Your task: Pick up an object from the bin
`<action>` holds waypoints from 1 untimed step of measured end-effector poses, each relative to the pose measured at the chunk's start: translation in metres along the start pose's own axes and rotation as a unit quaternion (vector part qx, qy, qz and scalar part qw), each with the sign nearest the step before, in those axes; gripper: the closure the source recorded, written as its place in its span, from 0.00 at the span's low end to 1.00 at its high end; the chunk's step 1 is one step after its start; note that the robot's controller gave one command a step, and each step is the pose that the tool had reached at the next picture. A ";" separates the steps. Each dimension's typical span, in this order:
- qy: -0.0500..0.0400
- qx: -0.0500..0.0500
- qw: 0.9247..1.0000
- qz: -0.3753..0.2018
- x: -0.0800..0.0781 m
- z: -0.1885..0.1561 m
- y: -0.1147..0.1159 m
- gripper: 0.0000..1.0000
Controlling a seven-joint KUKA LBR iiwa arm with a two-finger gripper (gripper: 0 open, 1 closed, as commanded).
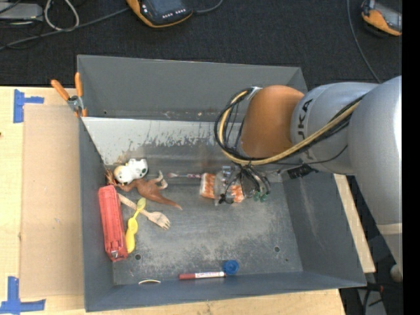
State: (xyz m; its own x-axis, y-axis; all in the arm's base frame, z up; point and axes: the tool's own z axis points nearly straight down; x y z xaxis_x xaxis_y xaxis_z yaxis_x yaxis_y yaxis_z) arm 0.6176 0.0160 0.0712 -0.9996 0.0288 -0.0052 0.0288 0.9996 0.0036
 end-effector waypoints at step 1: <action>0.000 0.000 1.000 0.000 0.000 0.000 0.000 1.00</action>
Offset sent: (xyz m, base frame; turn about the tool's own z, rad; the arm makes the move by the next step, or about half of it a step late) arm -0.0098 0.0282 0.1680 -0.1489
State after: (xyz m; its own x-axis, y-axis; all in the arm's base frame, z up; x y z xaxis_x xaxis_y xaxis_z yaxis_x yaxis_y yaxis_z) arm 0.6176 0.0161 0.0713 -0.9996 0.0281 -0.0053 0.0280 0.9996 0.0035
